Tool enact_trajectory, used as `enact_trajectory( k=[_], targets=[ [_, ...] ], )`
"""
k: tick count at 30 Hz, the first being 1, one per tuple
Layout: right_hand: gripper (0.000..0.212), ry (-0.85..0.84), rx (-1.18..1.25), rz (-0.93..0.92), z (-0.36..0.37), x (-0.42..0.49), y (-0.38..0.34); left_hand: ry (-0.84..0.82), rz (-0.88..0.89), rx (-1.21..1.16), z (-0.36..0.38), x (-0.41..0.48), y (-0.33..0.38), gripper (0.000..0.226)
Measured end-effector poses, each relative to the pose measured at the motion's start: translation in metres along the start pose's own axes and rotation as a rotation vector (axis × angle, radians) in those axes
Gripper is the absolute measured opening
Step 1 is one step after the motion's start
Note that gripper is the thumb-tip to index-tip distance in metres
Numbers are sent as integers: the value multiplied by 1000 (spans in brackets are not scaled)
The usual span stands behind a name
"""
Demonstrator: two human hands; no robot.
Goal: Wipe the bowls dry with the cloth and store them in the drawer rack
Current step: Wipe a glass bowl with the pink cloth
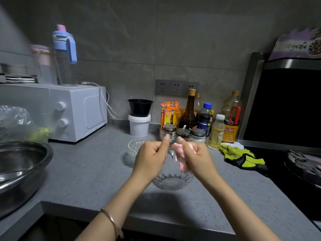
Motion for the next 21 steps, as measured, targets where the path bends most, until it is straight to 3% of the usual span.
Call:
enact_trajectory(
  k=[3,5,7,9,13,15,18,21],
  targets=[
    [45,102,-81,-159,0,-7,5,122,-50,-53,-3,-5,-11,58],
    [33,155,-167,-271,1,-16,11,232,-208,-218,-5,-9,-29,55],
    [42,145,-308,-371,8,-28,18,364,-360,-365,-7,-12,-45,44],
    [49,161,-500,-462,19,-41,20,455,-403,-405,-11,-12,-47,35],
    [48,267,-688,-617,26,-43,4,339,-342,-309,-3,-11,-31,49],
    [43,356,-638,-544,17,-35,-7,303,-328,-312,4,-14,-20,54],
    [33,366,-362,-339,2,-19,-6,351,-338,-319,4,-16,-19,57],
    [41,242,89,-139,-6,-6,8,440,-367,-463,2,-16,-26,34]
  ],
)
Point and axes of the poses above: each hand's wrist, its own x-axis towards the middle knuckle, its own z-axis out of the palm, y = z × x, the point moved 6 cm from there along x, towards the middle knuckle, and after that the axes turned 12 degrees about z, right-handed, at the moved point
